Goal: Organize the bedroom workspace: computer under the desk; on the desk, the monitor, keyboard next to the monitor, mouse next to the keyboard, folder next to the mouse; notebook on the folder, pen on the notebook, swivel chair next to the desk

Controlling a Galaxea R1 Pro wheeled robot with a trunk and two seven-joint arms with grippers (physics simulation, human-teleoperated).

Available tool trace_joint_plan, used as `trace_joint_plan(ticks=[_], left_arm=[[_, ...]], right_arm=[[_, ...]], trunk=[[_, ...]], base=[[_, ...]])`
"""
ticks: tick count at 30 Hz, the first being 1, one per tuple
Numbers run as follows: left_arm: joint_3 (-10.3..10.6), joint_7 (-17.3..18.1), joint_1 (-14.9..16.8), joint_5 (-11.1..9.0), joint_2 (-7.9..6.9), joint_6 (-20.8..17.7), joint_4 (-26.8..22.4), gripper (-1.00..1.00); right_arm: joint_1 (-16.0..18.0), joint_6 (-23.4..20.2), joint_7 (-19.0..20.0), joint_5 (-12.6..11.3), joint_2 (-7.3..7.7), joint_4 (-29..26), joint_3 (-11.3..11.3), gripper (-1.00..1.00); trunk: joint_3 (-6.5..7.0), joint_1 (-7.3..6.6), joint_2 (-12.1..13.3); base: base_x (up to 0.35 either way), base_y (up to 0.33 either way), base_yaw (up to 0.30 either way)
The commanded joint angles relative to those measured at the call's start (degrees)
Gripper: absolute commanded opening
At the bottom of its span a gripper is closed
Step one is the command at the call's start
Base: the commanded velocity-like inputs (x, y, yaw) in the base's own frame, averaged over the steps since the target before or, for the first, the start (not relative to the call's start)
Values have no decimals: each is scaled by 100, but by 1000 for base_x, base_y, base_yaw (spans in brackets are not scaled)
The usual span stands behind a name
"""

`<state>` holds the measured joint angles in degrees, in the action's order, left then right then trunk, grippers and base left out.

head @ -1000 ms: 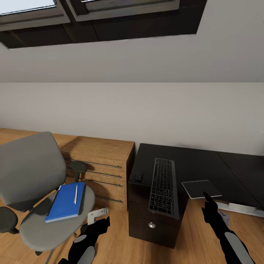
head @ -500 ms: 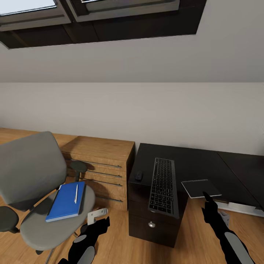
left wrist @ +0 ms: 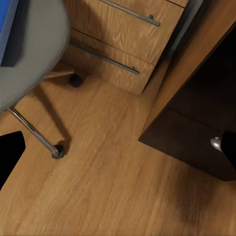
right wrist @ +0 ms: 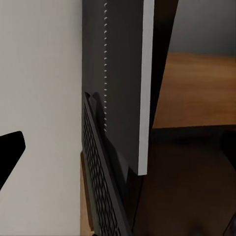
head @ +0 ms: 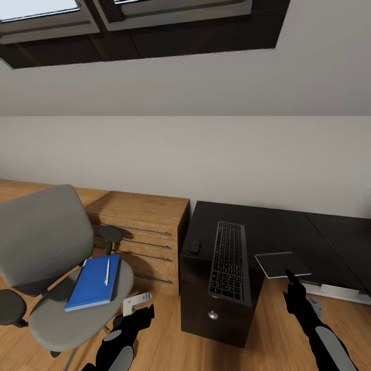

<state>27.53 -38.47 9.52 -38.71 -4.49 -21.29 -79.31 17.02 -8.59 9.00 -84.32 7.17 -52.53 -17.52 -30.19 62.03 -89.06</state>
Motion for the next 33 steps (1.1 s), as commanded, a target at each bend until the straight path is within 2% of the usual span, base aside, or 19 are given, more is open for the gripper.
trace_joint_plan(ticks=[1, 9, 18, 23, 28, 32, 33], left_arm=[[15, -46, 6, -36, -6, -12, -6, 100], [15, -50, 6, -33, -1, -8, 17, 100], [-1, -28, 6, -5, -12, 2, 35, 100], [-14, -28, 6, -5, -18, 13, 222, 100], [-35, -27, 6, 0, -64, 26, 655, 100], [-36, -22, 6, 8, -103, 34, 1201, 100], [-33, -21, 6, 10, -110, 35, 1440, 100]], right_arm=[[3, -35, 14, -49, 0, 1, -14, 100], [3, -21, 15, -49, -4, 19, -14, 100], [3, -4, 16, -49, -12, 142, 0, 100], [3, 8, 20, -42, -43, 156, 22, 100], [3, 13, 22, -12, -125, 170, 91, 100], [3, 65, 27, 249, -167, 425, 208, 100], [3, 134, 29, 482, -172, 626, 238, 100]], trunk=[[-6, -1, -3], [-6, -1, -3], [-6, -1, -3], [84, -111, 197], [173, -221, 398], [245, -309, 558], [263, -331, 598]], base=[[-103, 0, 0], [-246, 0, 0], [-54, 0, 0], [-7, 0, 0], [-2, 0, 0], [0, 0, 0], [0, 0, 0]])
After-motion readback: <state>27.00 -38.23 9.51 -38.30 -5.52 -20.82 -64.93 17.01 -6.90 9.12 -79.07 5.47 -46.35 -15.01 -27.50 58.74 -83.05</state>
